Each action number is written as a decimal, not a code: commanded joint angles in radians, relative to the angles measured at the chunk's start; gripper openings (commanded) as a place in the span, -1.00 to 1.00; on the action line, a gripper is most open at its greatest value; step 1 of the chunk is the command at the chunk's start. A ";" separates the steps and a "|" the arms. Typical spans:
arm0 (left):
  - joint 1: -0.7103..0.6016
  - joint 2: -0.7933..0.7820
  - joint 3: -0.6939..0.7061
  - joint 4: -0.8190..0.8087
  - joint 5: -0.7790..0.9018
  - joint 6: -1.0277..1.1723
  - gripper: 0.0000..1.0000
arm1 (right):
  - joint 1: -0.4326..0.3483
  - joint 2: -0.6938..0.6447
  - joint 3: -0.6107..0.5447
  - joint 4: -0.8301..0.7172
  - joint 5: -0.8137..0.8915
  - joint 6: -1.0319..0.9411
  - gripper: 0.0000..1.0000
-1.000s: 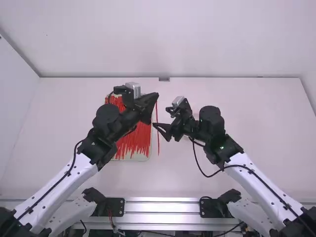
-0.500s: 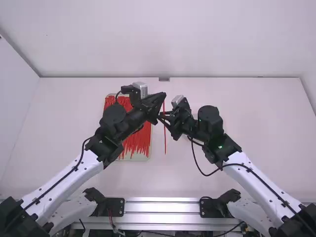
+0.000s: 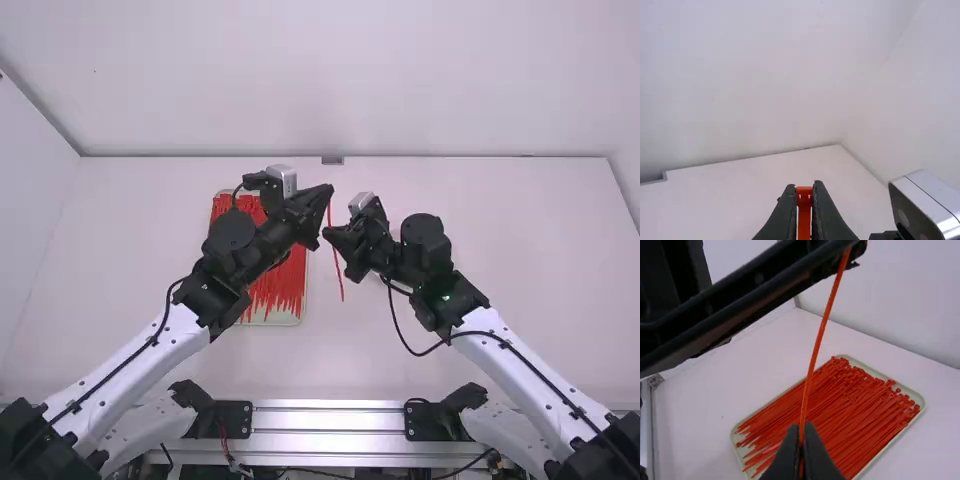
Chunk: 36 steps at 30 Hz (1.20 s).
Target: Fasten the cable tie
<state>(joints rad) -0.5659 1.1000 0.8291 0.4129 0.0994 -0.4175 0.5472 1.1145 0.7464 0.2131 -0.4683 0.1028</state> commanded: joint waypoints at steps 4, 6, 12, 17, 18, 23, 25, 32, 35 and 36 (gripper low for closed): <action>0.002 -0.003 -0.016 0.011 -0.011 0.054 -0.38 | -0.022 0.002 -0.007 0.000 -0.005 -0.005 -1.00; 0.003 -0.006 -0.016 0.011 -0.011 0.071 -0.29 | -0.039 0.000 -0.007 -0.001 -0.008 -0.005 -1.00; 0.018 -0.052 -0.016 0.003 -0.014 0.104 0.14 | -0.114 -0.054 -0.007 -0.040 -0.040 -0.019 -1.00; 0.016 -0.091 -0.004 -0.019 -0.011 0.155 0.39 | -0.176 -0.108 -0.007 -0.065 -0.109 -0.044 -1.00; 0.016 -0.099 0.012 -0.050 -0.011 0.168 0.43 | -0.195 -0.118 -0.007 -0.063 -0.135 -0.053 -1.00; 0.016 -0.105 0.114 -0.205 -0.008 0.233 0.65 | -0.276 -0.159 -0.005 -0.052 -0.220 -0.058 -1.00; 0.016 -0.105 0.156 -0.267 -0.001 0.261 0.76 | -0.306 -0.167 0.002 -0.059 -0.220 -0.058 -1.00; 0.016 -0.103 0.292 -0.485 -0.018 0.392 0.98 | -0.391 -0.163 0.043 -0.059 -0.311 -0.058 -1.00; 0.017 -0.102 0.327 -0.552 -0.090 0.402 0.98 | -0.411 -0.136 0.059 -0.049 -0.323 -0.062 -1.00; 0.017 -0.102 0.330 -0.557 -0.090 0.412 0.98 | -0.412 -0.130 0.061 -0.046 -0.325 -0.065 -1.00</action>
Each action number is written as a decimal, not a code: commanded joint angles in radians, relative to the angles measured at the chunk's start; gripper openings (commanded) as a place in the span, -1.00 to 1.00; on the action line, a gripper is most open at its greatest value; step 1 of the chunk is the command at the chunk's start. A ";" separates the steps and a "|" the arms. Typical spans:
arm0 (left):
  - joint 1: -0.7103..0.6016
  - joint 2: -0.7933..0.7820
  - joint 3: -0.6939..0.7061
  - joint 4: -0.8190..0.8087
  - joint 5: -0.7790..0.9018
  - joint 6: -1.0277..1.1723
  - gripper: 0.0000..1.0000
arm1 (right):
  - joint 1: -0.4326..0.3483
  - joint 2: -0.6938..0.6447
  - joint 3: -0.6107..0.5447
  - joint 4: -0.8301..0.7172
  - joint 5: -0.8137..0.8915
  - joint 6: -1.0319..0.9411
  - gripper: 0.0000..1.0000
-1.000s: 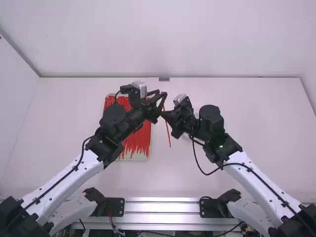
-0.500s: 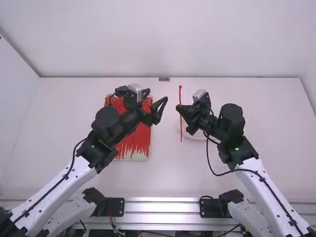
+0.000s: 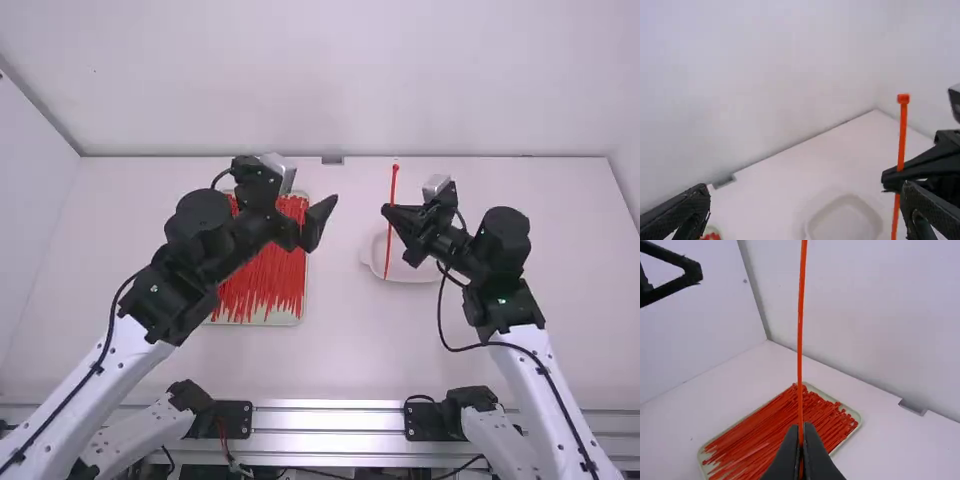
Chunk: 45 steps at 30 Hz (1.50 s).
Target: Fasten the cable tie
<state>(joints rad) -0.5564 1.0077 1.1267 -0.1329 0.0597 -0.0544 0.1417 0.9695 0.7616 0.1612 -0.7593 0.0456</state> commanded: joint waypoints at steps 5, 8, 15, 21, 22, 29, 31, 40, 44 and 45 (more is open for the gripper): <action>0.029 0.011 0.034 -0.017 -0.050 0.086 0.98 | 0.003 0.091 0.079 0.017 -0.049 -0.029 -1.00; 0.068 0.026 0.034 -0.024 -0.013 0.066 0.98 | 0.020 0.145 0.104 0.018 -0.102 -0.068 -1.00; 0.241 0.074 0.034 -0.006 0.247 0.044 0.98 | 0.042 0.237 0.157 0.019 -0.198 -0.143 -1.00; 0.375 0.131 0.034 0.052 0.621 0.043 0.98 | 0.042 0.266 0.183 0.063 -0.305 -0.162 -1.00; 0.387 0.146 0.034 0.078 0.717 0.043 0.98 | 0.043 0.267 0.183 0.095 -0.324 -0.144 -1.00; 0.355 0.171 0.034 0.220 0.949 0.034 0.98 | 0.042 0.269 0.182 0.304 -0.386 0.020 -1.00; 0.346 0.171 0.034 0.280 0.984 -0.007 0.98 | 0.042 0.269 0.182 0.365 -0.410 0.060 -1.00; 0.352 0.172 0.034 0.641 1.136 -0.298 0.98 | 0.048 0.269 0.181 0.490 -0.501 0.190 -1.00; 0.325 0.172 0.034 0.640 1.134 -0.300 0.98 | 0.100 0.269 0.181 0.486 -0.500 0.190 -1.00; 0.317 0.172 0.034 0.639 1.133 -0.300 0.98 | 0.110 0.269 0.181 0.487 -0.500 0.190 -1.00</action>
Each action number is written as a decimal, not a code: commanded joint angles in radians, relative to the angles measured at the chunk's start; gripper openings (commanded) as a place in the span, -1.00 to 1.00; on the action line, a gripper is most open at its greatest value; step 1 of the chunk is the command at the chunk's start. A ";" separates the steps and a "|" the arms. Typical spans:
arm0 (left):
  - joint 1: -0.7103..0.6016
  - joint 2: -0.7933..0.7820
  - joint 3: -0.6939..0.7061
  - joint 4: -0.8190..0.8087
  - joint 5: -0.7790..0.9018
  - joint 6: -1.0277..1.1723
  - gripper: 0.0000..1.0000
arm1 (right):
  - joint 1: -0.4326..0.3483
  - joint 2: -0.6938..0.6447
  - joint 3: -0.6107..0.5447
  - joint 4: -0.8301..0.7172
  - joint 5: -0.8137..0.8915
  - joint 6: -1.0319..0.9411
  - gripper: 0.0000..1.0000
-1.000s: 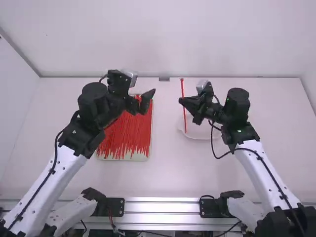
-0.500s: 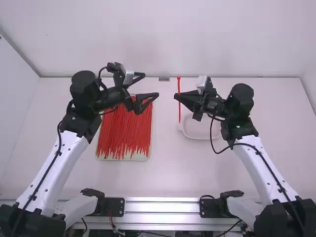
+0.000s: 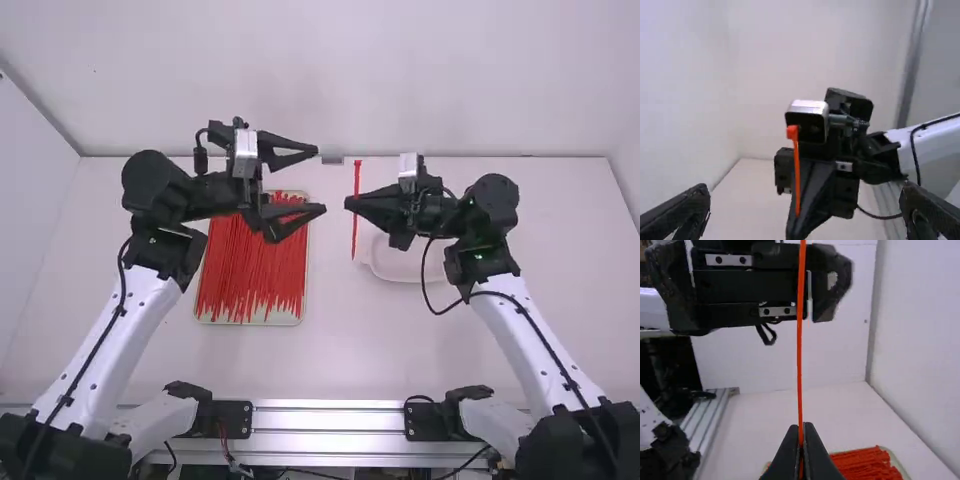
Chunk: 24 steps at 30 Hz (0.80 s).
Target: Fasten the cable tie
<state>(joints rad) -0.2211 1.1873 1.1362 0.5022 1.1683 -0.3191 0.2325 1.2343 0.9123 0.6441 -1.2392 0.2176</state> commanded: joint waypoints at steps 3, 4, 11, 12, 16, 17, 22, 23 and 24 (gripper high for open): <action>-0.045 -0.007 0.024 0.004 0.025 -0.036 0.98 | 0.048 0.004 0.031 0.006 -0.021 0.017 -1.00; -0.050 -0.007 0.024 0.004 0.026 -0.037 0.98 | 0.056 0.004 0.031 0.007 -0.021 0.014 -1.00; -0.062 -0.007 0.024 0.004 0.028 -0.059 0.47 | 0.091 0.004 0.031 0.007 -0.018 0.023 -1.00; -0.064 -0.007 0.024 0.003 0.028 -0.059 0.37 | 0.092 0.004 0.031 0.007 -0.018 0.022 -1.00; -0.077 -0.007 0.024 0.004 0.025 -0.058 -0.04 | 0.104 0.003 0.031 0.011 -0.017 0.022 -1.00; -0.080 -0.007 0.024 0.004 0.024 -0.058 -0.08 | 0.104 0.002 0.031 0.011 -0.017 0.029 -1.00; -0.077 -0.007 0.024 0.004 0.025 -0.058 -0.46 | 0.100 0.002 0.031 0.053 -0.018 0.074 -1.00; -0.080 -0.007 0.024 0.004 0.025 -0.058 -0.56 | 0.103 0.002 0.031 0.064 -0.020 0.079 -1.00; -0.084 -0.007 0.023 0.005 0.024 -0.058 -0.69 | 0.103 0.002 0.031 0.064 -0.016 0.078 -1.00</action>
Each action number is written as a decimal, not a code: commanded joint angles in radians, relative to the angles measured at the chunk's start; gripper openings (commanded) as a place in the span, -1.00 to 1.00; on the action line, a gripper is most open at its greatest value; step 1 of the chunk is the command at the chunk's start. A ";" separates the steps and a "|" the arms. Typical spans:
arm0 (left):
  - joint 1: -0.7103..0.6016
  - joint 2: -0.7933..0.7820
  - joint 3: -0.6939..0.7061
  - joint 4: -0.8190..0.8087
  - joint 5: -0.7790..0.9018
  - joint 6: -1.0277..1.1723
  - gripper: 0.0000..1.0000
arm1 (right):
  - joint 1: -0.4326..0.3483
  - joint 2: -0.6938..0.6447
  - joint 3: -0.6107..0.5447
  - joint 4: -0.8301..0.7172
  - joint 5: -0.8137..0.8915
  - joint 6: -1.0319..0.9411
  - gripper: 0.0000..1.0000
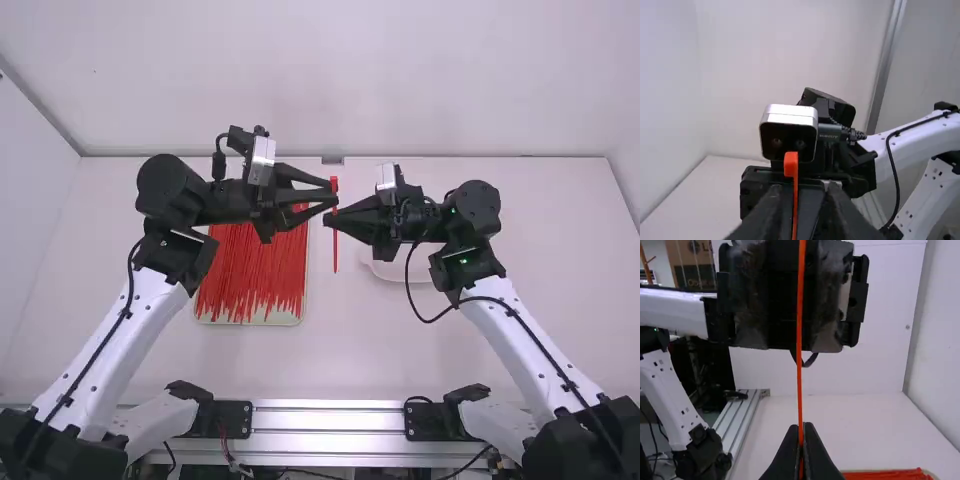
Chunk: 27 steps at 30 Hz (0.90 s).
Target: Fasten the cable tie
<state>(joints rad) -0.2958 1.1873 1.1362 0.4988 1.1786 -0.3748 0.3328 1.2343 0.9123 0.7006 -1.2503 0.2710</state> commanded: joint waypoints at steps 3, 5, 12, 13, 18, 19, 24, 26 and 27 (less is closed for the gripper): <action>-0.013 -0.007 0.021 0.010 0.014 0.005 -0.63 | -0.006 0.002 0.031 0.010 -0.008 0.026 -1.00; -0.012 -0.007 0.021 0.011 0.013 0.004 -0.43 | -0.005 0.002 0.031 0.010 -0.006 0.029 -1.00; -0.014 -0.007 0.021 0.015 0.007 0.005 -0.69 | 0.000 0.002 0.031 0.010 -0.006 0.028 -1.00; -0.013 -0.007 0.021 0.015 0.007 0.005 -0.84 | 0.000 0.002 0.031 0.011 -0.006 0.028 -1.00; -0.021 -0.007 0.021 0.015 0.007 0.005 -0.96 | 0.010 0.002 0.031 0.011 -0.007 0.021 -1.00; -0.018 -0.007 0.021 0.016 0.007 0.005 -0.96 | 0.008 0.002 0.031 0.011 -0.006 0.020 -1.00; -0.019 -0.007 0.021 0.018 0.007 0.005 -0.82 | 0.008 0.002 0.031 0.011 -0.006 0.018 -1.00; -0.019 -0.007 0.021 0.019 0.008 0.005 -0.54 | 0.008 0.002 0.031 0.011 -0.006 0.021 -1.00; -0.019 -0.007 0.021 0.018 0.007 0.005 -0.35 | 0.008 0.002 0.031 0.011 -0.006 0.020 -1.00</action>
<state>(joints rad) -0.3042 1.1873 1.1362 0.5102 1.1782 -0.3748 0.3367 1.2343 0.9123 0.7063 -1.2522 0.2852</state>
